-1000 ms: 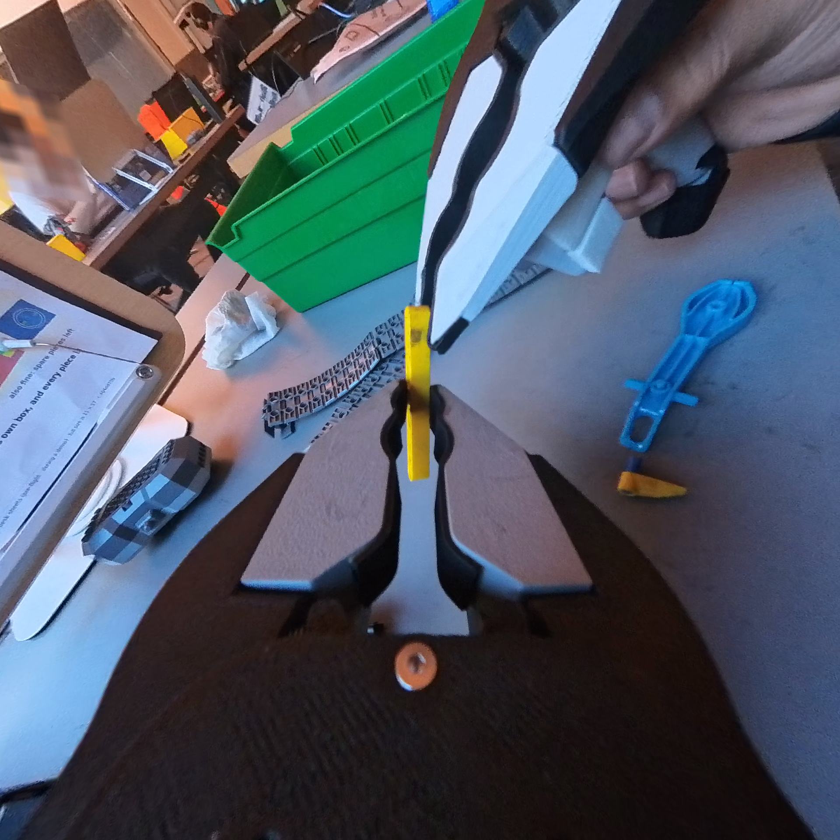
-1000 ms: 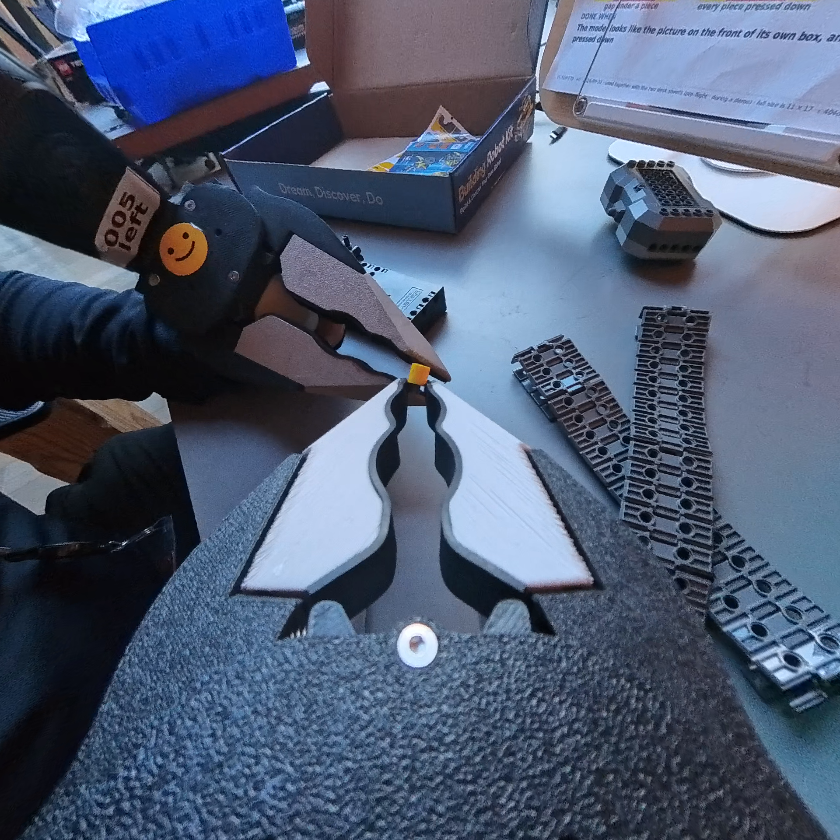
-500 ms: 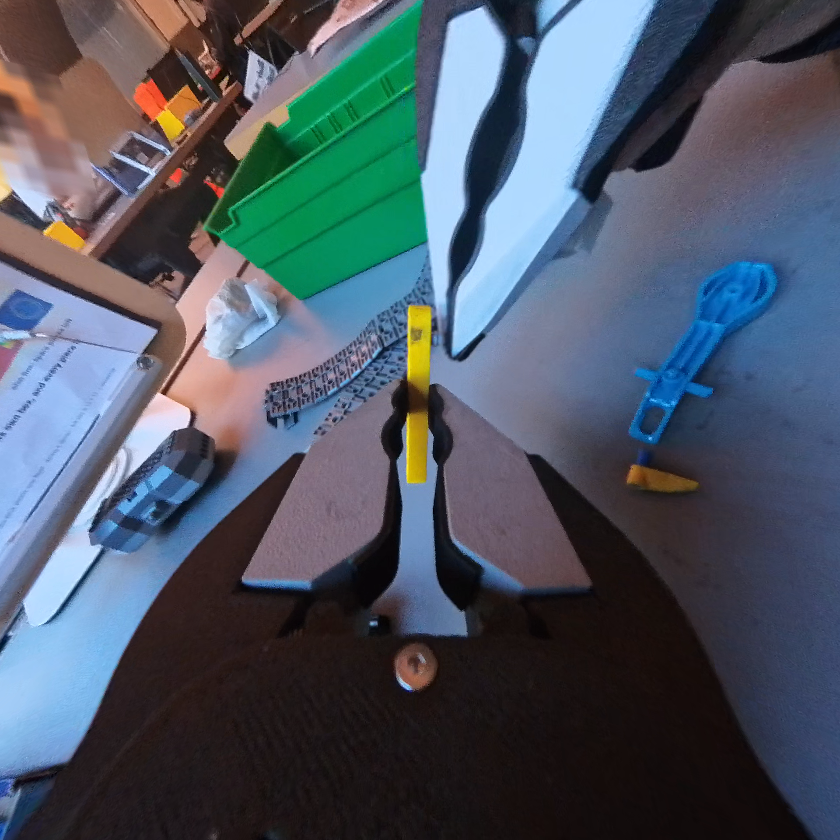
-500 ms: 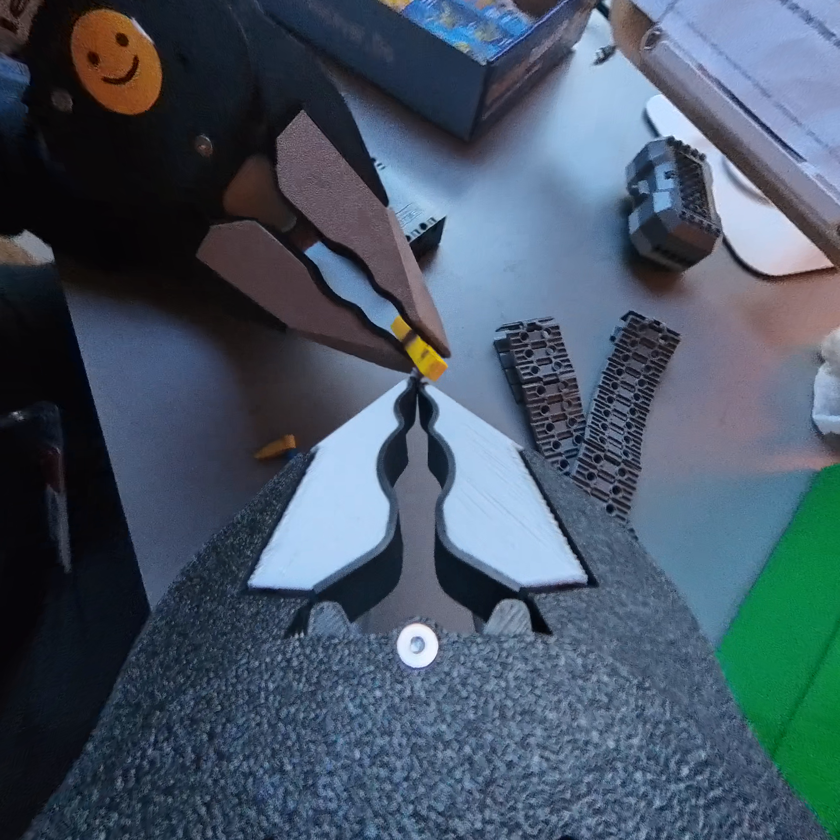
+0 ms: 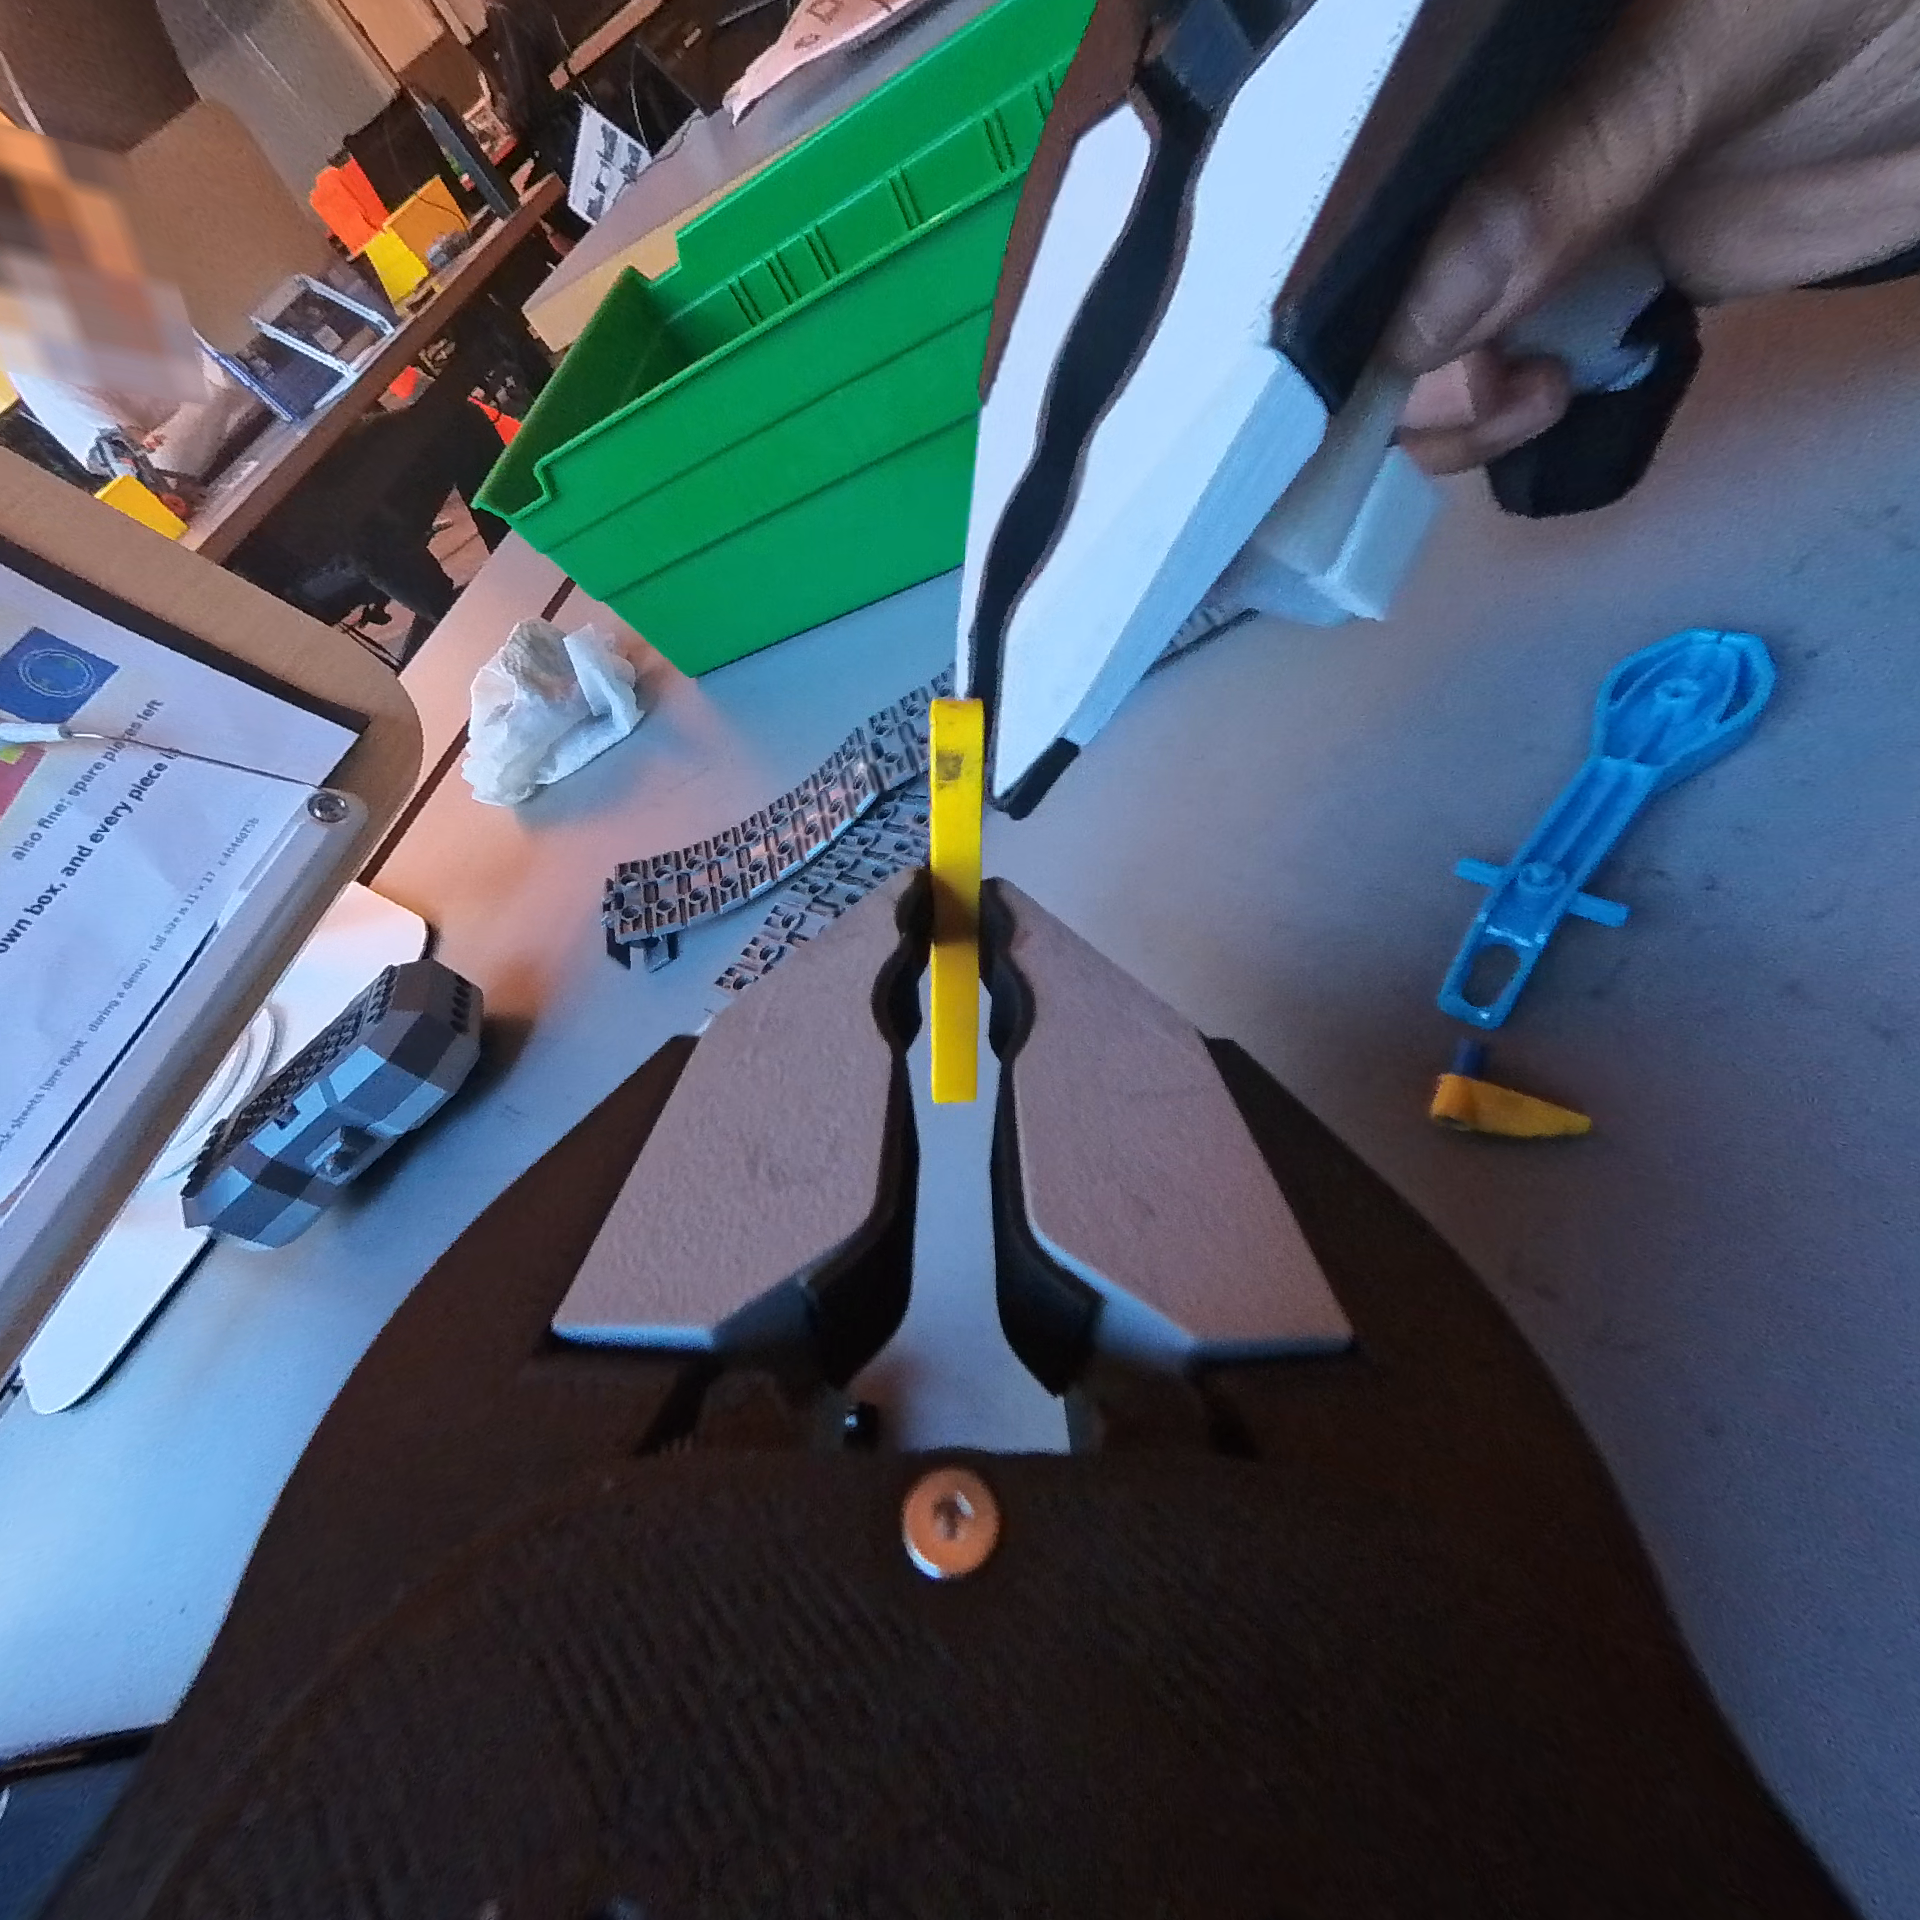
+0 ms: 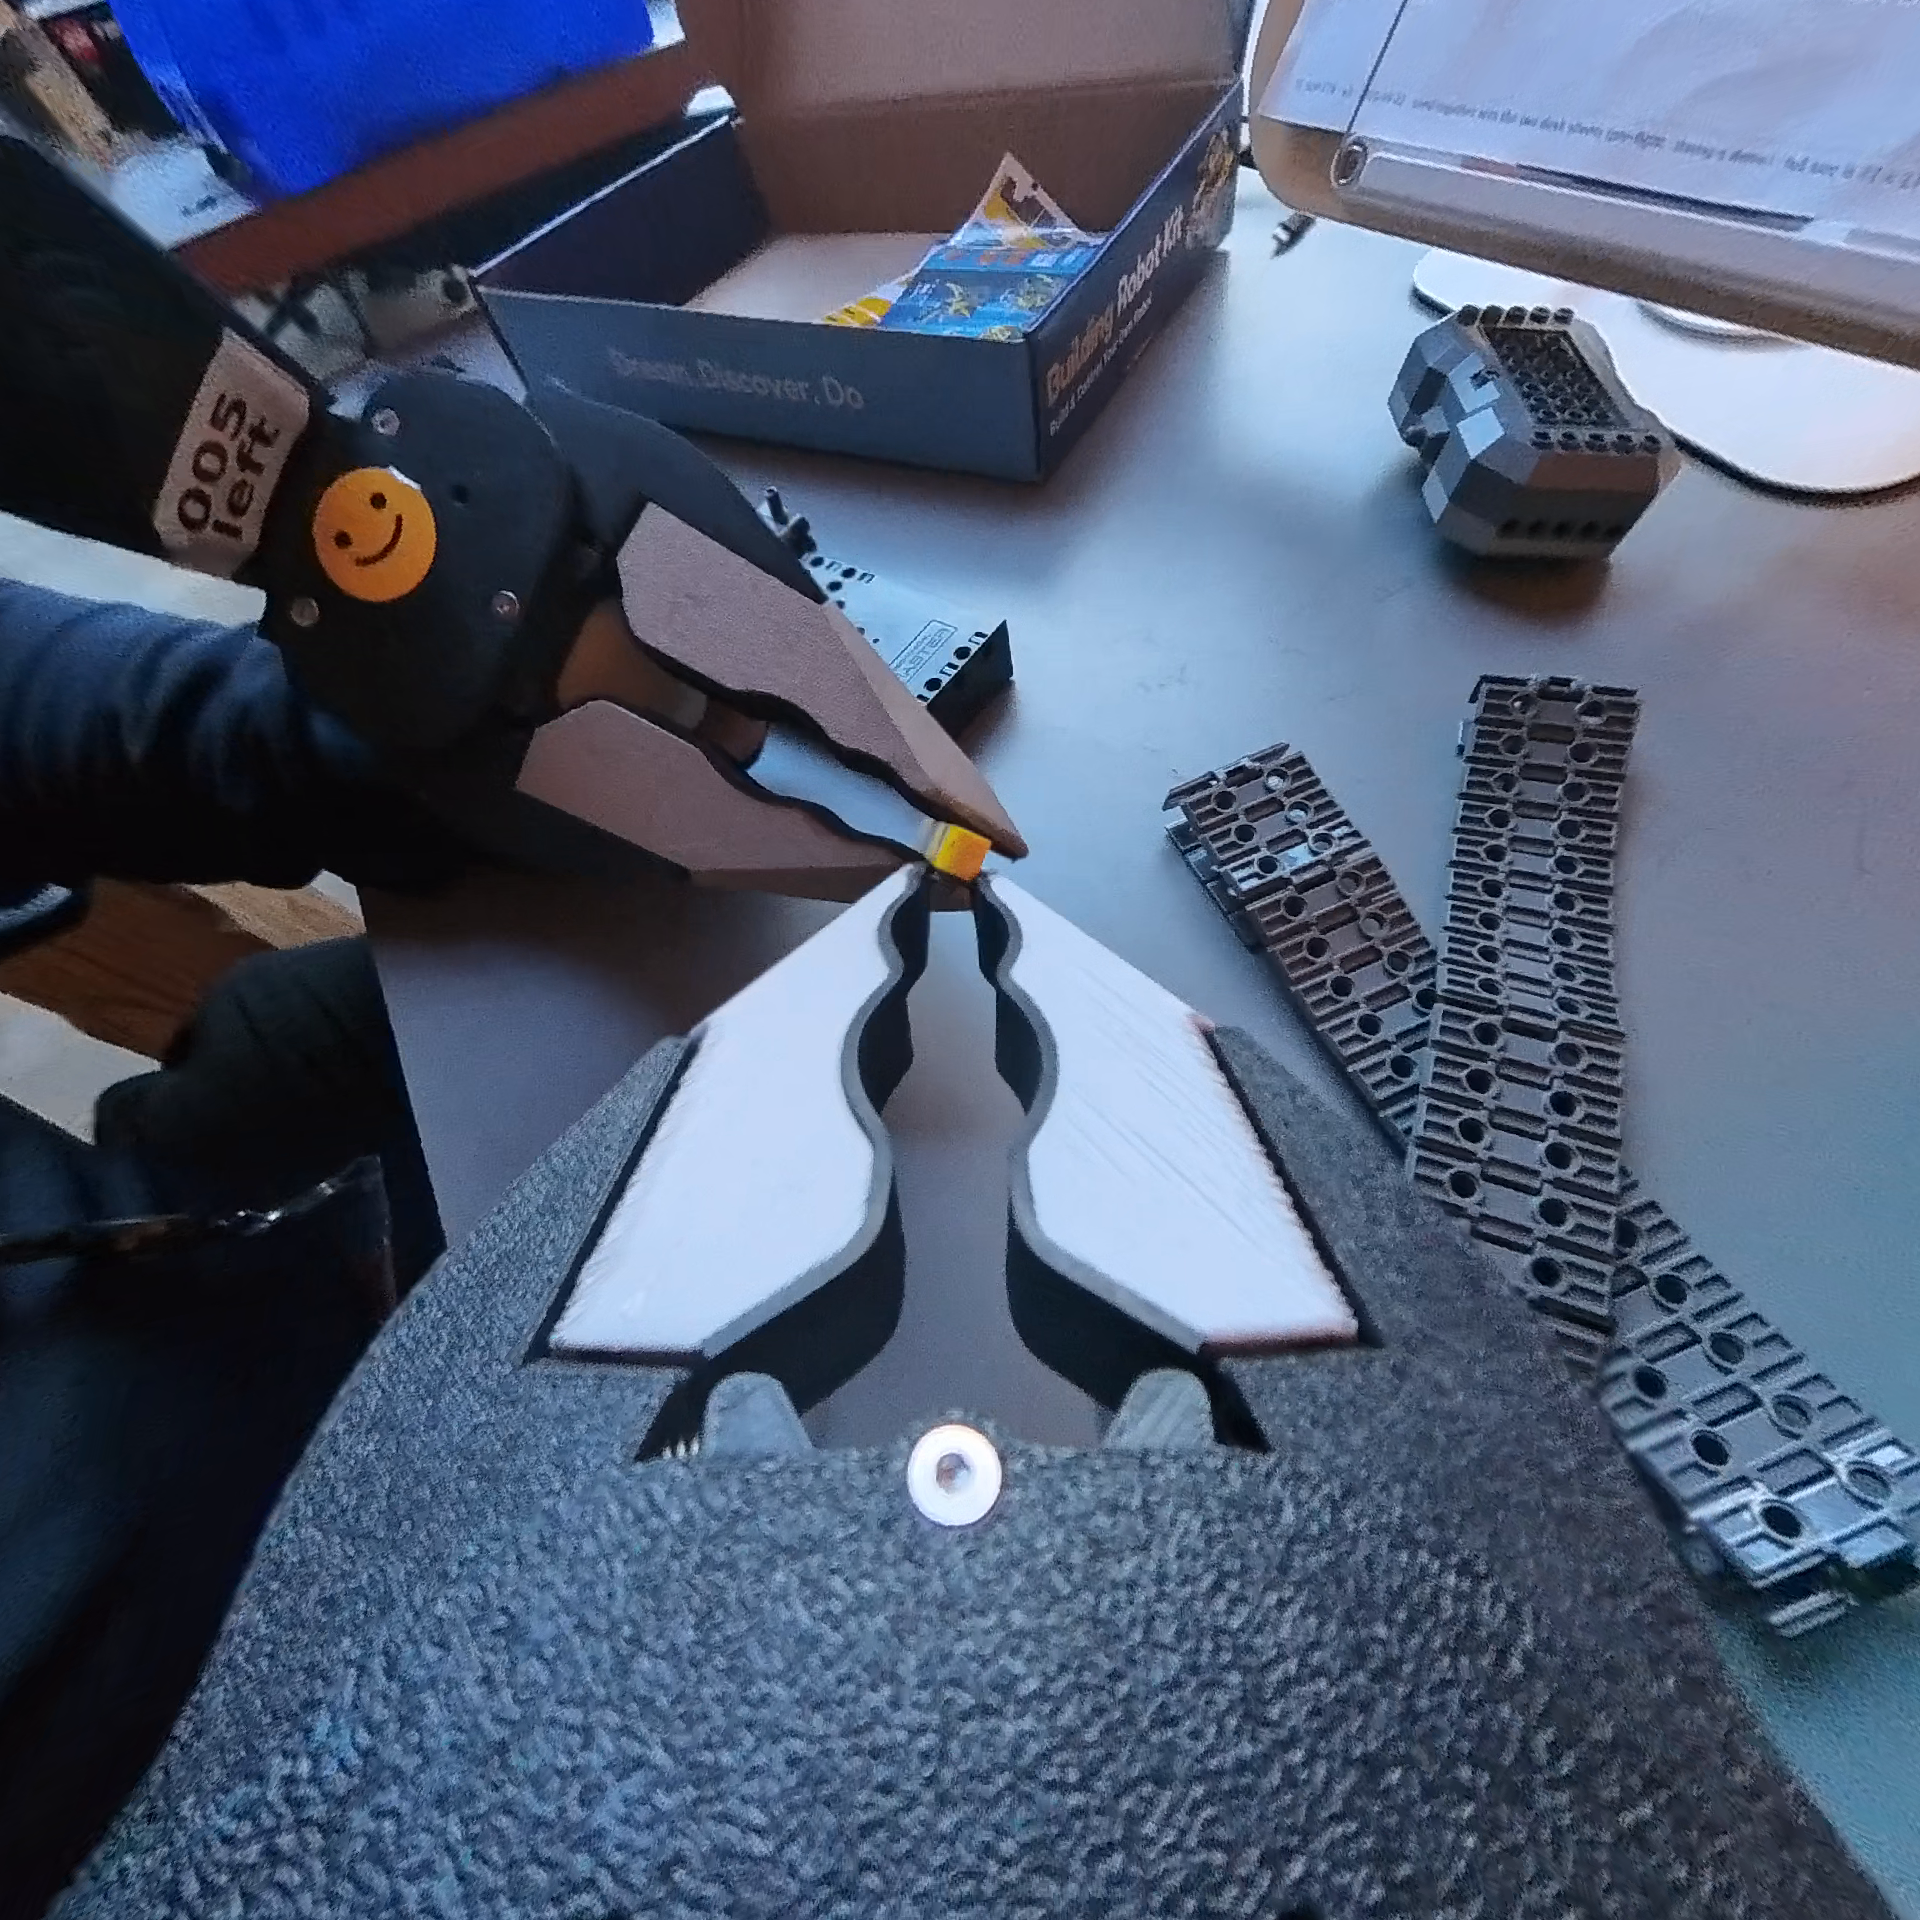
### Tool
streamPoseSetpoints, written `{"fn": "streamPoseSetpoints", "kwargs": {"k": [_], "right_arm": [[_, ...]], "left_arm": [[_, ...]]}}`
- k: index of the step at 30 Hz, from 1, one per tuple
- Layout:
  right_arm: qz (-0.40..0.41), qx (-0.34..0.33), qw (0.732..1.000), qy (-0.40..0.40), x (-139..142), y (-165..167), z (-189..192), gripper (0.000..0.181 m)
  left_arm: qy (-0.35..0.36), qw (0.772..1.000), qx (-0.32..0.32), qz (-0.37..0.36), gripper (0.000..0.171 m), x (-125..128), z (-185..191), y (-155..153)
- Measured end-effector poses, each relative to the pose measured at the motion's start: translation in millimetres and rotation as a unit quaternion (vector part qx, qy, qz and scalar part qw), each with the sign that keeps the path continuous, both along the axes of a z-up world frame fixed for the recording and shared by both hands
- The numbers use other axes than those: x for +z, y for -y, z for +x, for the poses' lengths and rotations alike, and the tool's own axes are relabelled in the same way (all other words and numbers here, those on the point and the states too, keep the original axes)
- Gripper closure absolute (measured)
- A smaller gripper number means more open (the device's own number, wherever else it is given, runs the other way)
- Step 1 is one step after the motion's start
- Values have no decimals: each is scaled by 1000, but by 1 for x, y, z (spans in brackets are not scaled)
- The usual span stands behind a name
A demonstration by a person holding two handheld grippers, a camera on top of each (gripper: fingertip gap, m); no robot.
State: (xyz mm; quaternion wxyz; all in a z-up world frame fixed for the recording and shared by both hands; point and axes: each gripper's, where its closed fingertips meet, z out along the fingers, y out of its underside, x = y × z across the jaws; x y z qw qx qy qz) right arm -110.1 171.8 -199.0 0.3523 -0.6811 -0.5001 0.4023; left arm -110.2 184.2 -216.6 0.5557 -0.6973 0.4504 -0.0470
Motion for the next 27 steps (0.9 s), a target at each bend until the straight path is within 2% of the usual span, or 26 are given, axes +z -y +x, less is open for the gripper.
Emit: {"fn": "streamPoseSetpoints", "kwargs": {"k": [8,10,13,15,16,20,22,27], "right_arm": [[-59,0,998,-25,-3,0,-2,179],[-48,8,999,-15,-6,1,-2,180],[1,33,997,68,-21,3,2,181],[37,42,989,136,-37,1,9,181],[41,43,989,139,-39,2,10,181],[14,21,996,84,-21,-1,11,181],[13,0,999,50,-13,-5,10,181],[-41,-3,999,-17,-2,0,0,176]], "left_arm": [[-62,997,19,33,165,-3,-4,-2],[-63,997,20,28,165,-4,-5,-2],[-94,995,24,26,165,-13,-7,-4],[-75,995,44,47,166,0,-13,-9],[-58,997,42,33,166,0,-14,-9],[-27,999,33,10,166,-2,-13,-7],[-26,999,30,8,166,-2,-11,-7],[-29,999,23,7,166,-4,-6,-5]]}}
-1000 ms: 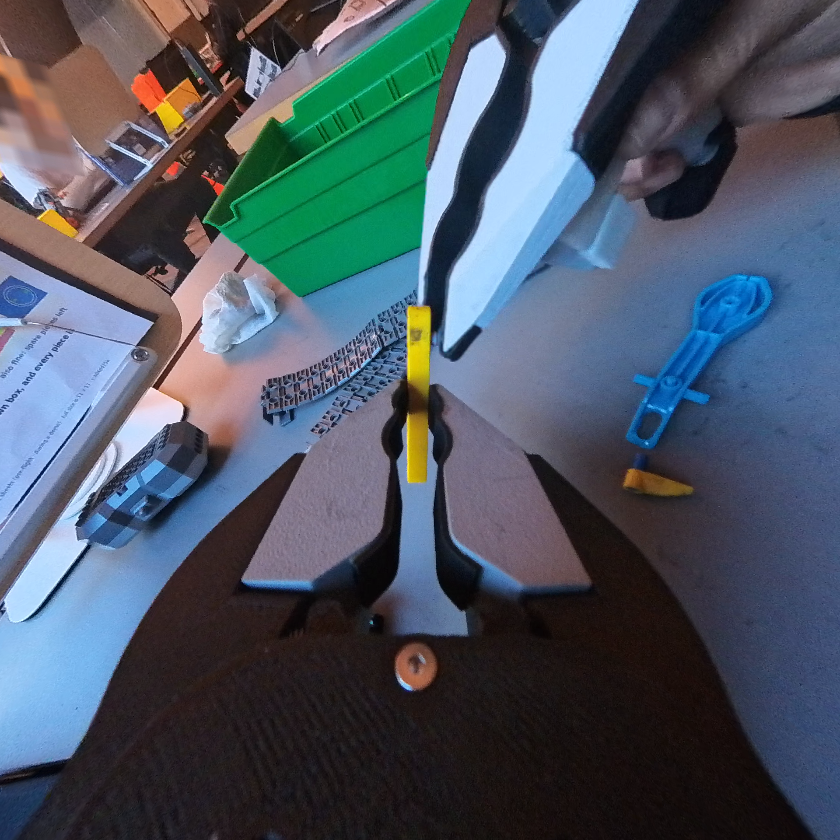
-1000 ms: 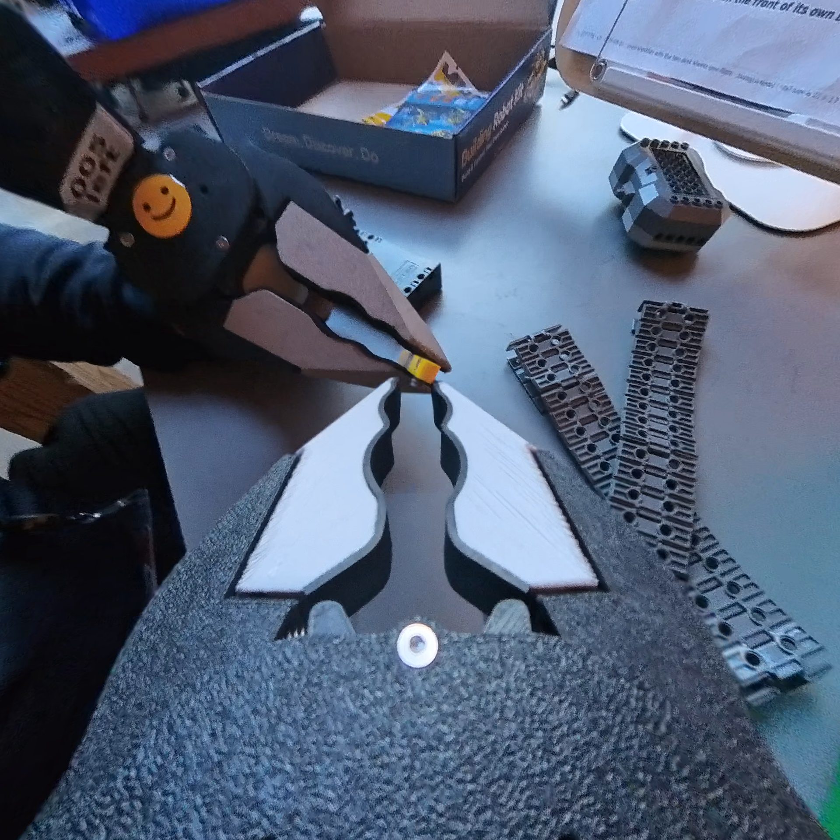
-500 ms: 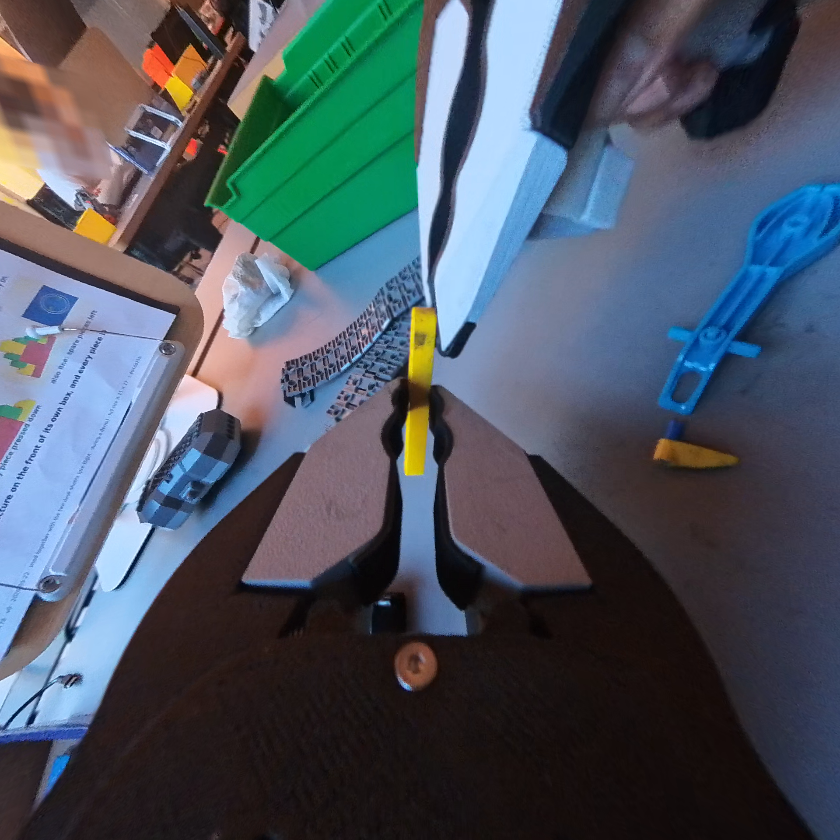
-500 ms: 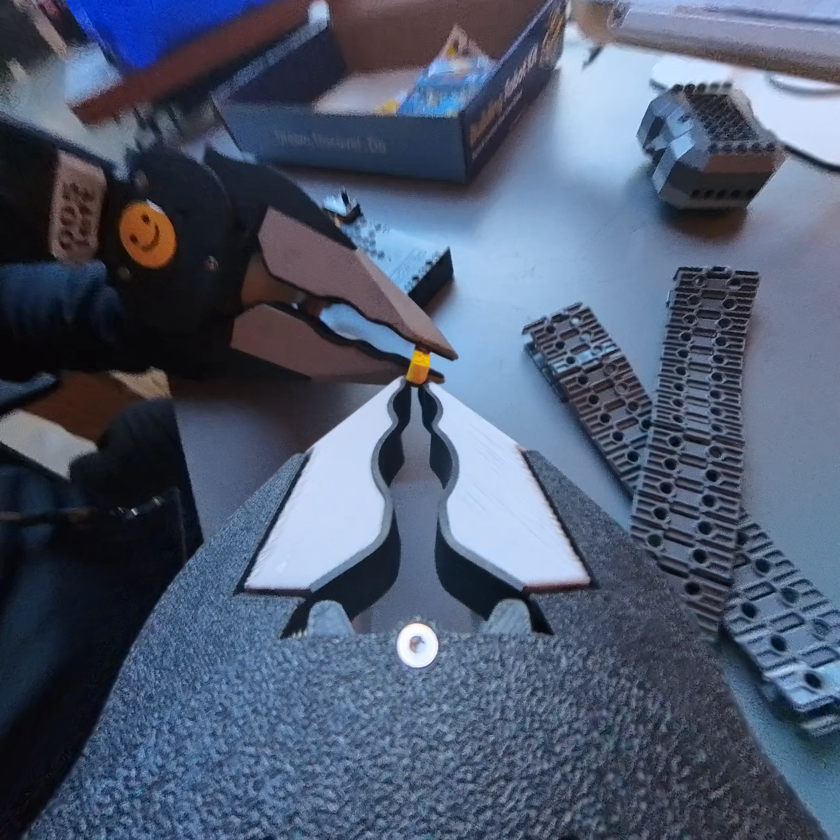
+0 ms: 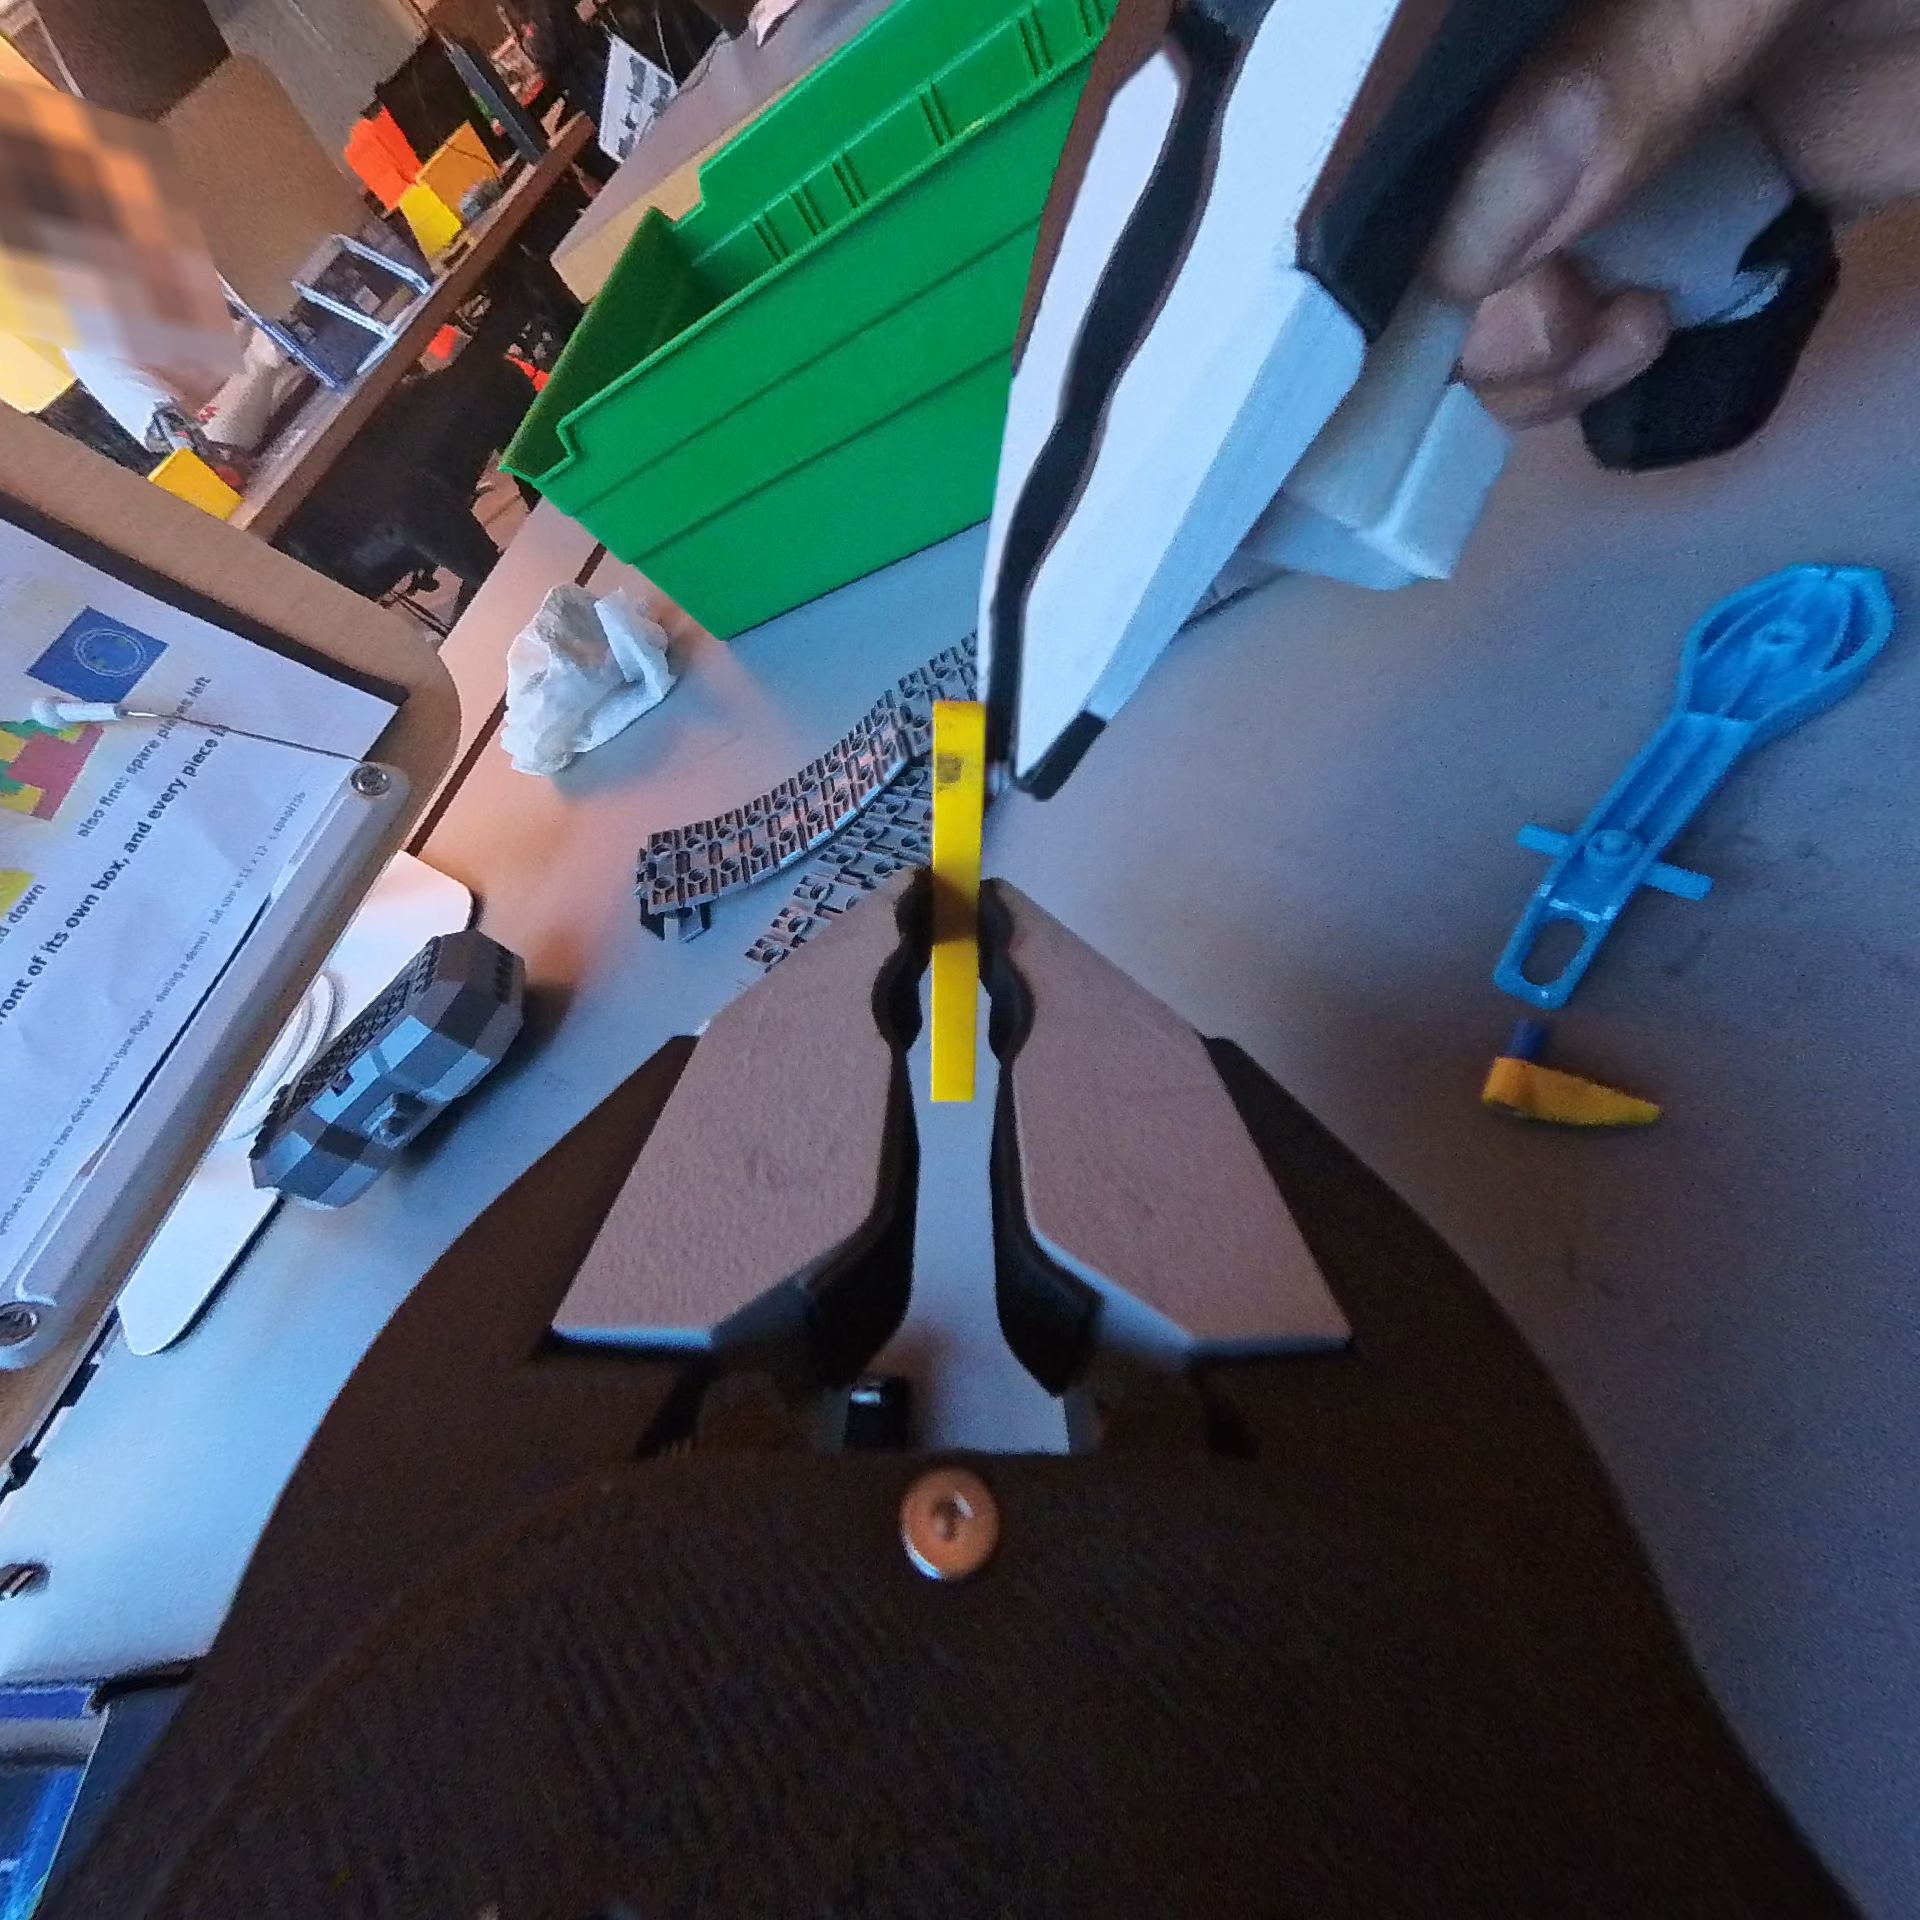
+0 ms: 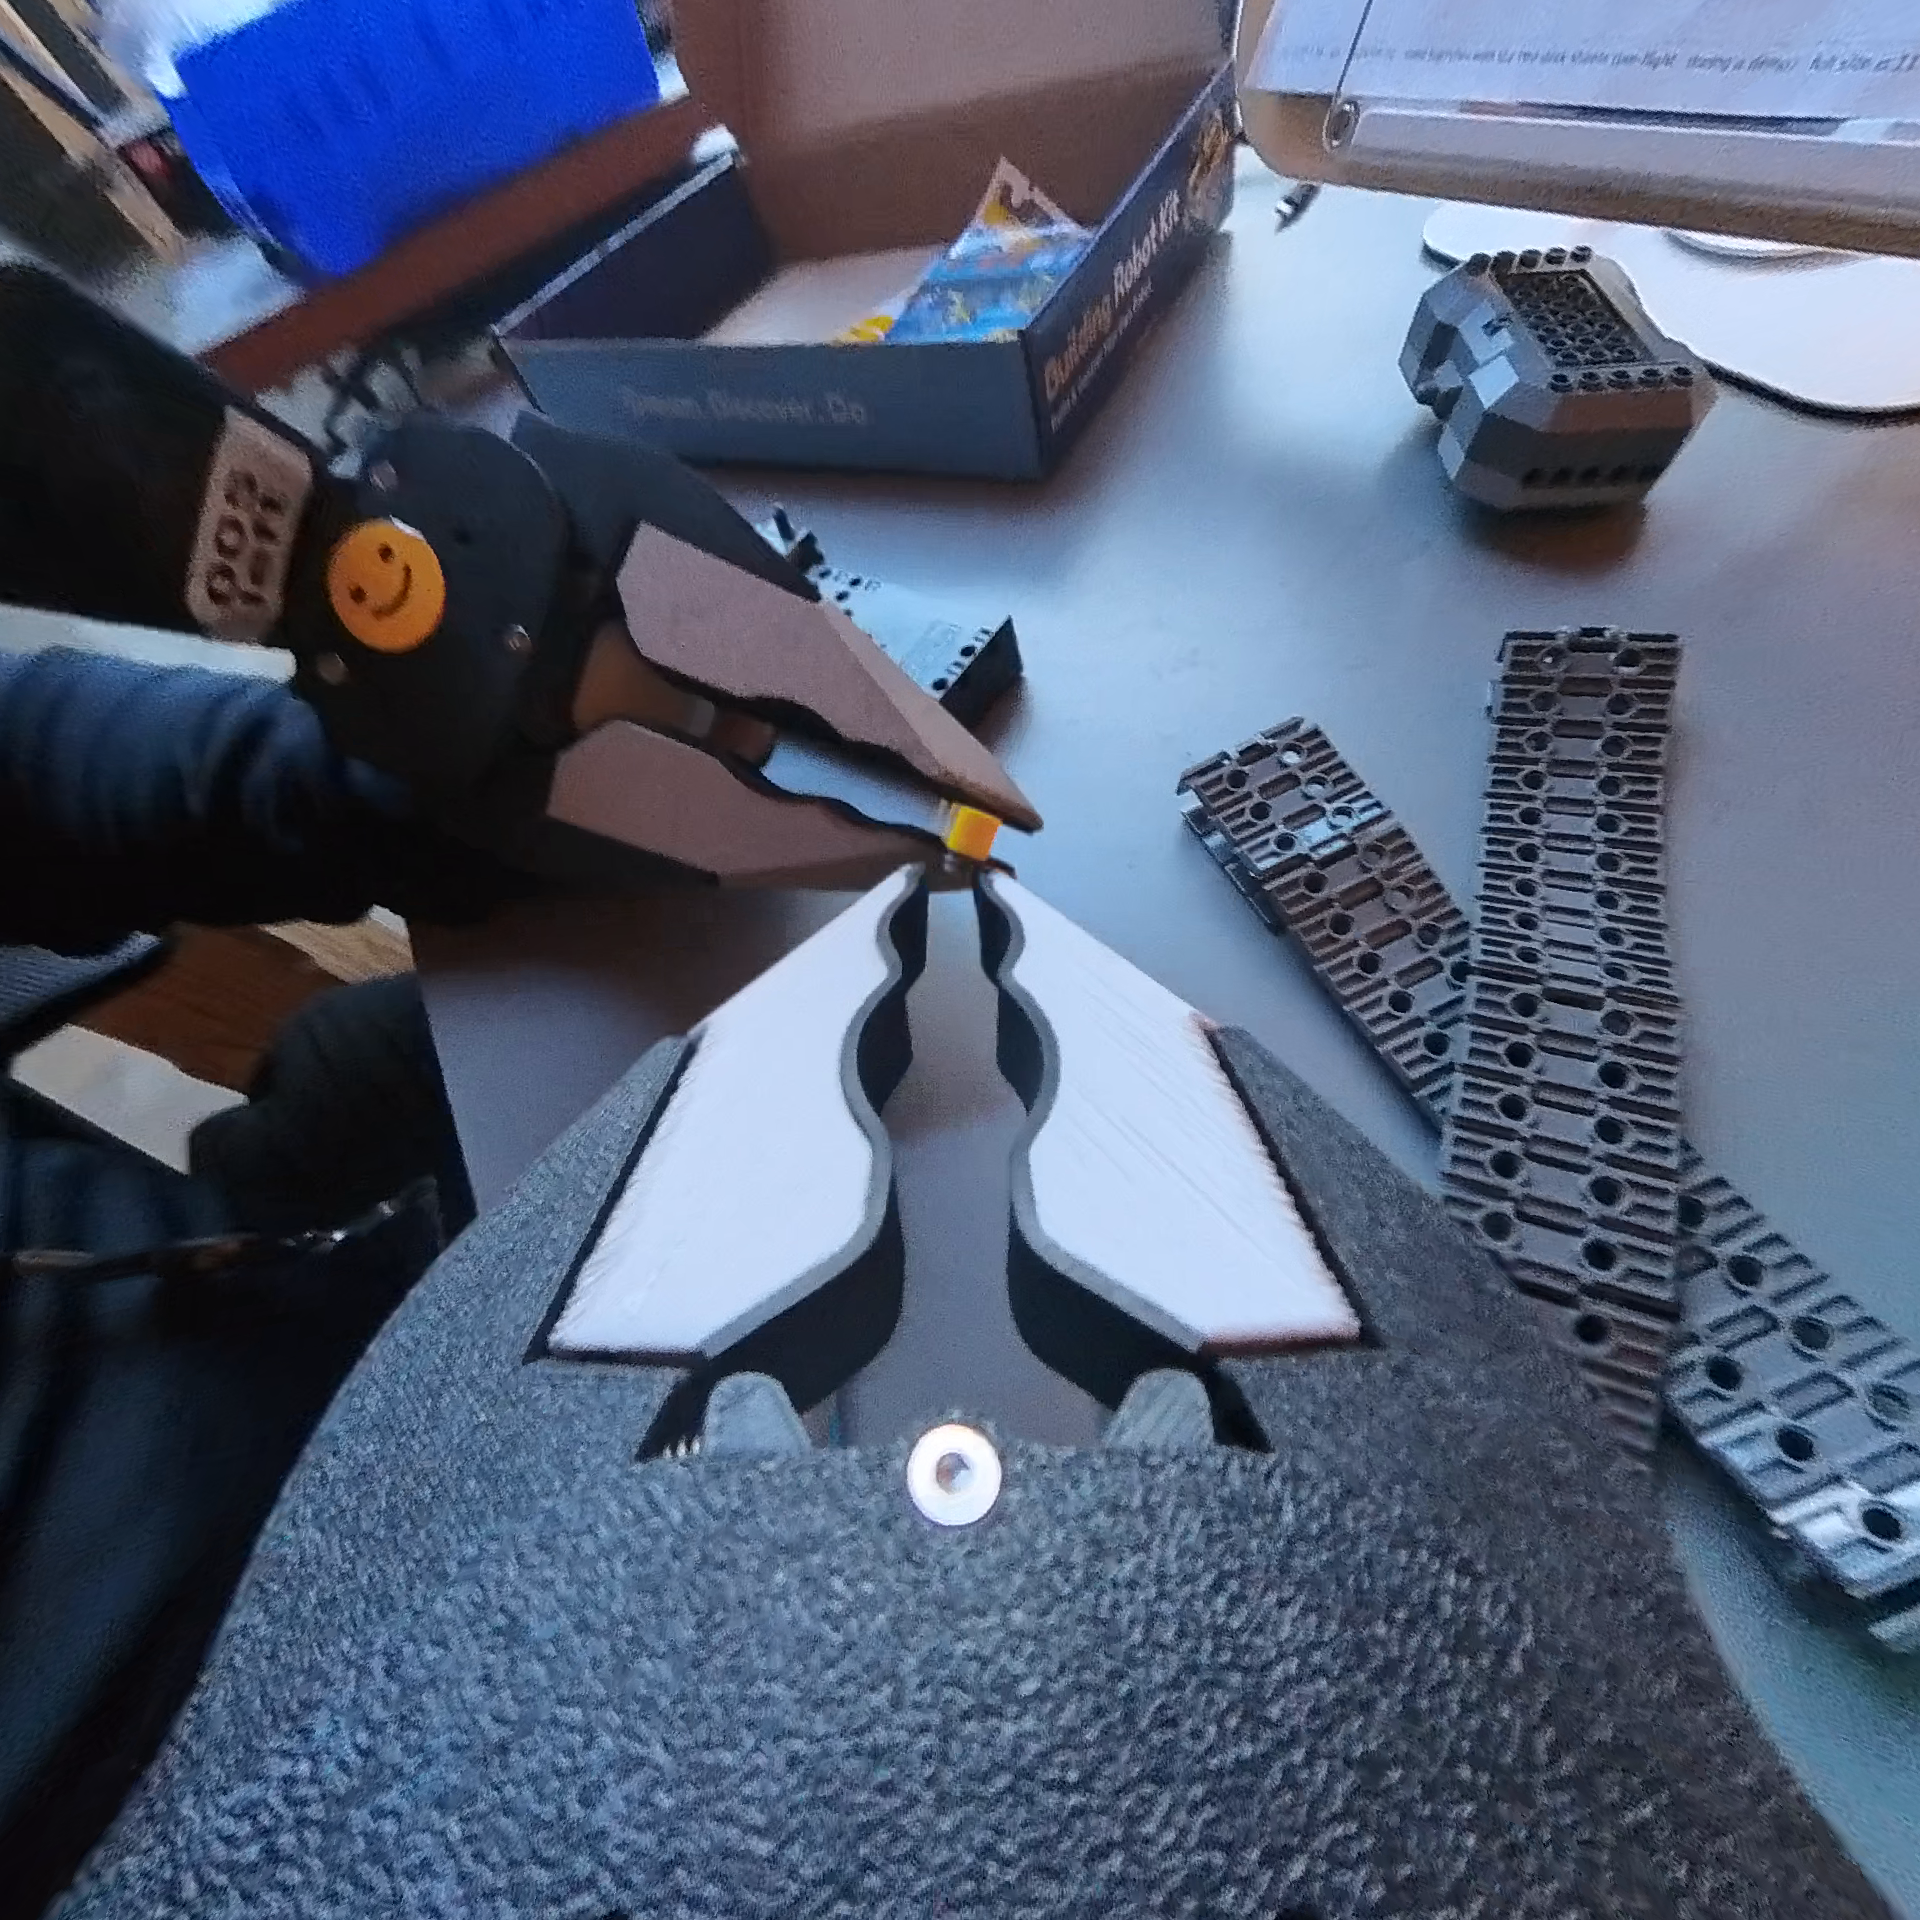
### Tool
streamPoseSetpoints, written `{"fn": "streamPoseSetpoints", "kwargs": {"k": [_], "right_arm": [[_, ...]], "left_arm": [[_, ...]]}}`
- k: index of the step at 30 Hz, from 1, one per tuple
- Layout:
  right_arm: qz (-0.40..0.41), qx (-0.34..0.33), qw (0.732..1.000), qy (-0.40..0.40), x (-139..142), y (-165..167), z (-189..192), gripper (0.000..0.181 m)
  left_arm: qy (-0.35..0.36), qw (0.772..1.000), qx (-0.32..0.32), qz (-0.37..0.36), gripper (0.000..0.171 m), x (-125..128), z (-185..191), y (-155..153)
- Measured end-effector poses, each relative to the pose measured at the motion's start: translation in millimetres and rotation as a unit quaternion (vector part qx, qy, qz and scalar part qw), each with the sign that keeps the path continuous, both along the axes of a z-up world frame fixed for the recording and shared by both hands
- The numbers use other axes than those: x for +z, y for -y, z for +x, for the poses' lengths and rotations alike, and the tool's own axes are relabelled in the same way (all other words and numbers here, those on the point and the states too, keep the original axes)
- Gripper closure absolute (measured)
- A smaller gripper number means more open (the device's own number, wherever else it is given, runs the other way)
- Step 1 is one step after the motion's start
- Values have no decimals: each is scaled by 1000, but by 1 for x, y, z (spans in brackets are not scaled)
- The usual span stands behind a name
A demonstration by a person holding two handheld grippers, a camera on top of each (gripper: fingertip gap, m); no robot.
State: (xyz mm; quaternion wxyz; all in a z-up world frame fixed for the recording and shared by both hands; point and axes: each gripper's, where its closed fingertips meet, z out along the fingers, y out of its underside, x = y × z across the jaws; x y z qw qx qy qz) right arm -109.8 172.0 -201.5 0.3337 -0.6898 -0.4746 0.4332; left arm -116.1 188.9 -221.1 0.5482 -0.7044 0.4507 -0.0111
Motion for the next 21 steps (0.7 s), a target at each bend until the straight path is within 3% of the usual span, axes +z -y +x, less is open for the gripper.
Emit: {"fn": "streamPoseSetpoints", "kwargs": {"k": [21], "right_arm": [[-90,-30,992,-85,2,-7,-10,181]], "left_arm": [[-62,996,46,38,165,2,-10,-4]]}}
